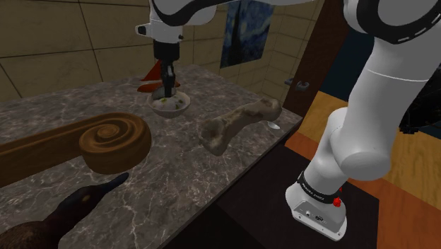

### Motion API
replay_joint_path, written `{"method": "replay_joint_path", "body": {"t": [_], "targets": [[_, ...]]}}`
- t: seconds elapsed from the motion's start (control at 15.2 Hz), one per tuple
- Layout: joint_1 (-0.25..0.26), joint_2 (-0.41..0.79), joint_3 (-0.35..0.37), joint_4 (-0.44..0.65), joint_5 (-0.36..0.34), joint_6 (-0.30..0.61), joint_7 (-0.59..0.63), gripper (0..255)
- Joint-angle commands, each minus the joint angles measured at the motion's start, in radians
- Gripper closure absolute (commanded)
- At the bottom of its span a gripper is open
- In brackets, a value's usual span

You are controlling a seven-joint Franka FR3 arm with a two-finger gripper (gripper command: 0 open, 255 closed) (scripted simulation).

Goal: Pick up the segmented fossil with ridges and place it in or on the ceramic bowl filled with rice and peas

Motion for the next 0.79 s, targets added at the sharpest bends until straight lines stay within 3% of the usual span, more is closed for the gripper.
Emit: {"method": "replay_joint_path", "body": {"t": [0.0,0.59,0.73], "targets": [[-0.022,0.039,-0.018,0.054,0.002,-0.018,-0.040,255],[-0.131,0.269,-0.077,0.374,0.025,-0.124,-0.199,255],[-0.131,0.271,-0.076,0.351,0.025,-0.098,-0.201,255]]}}
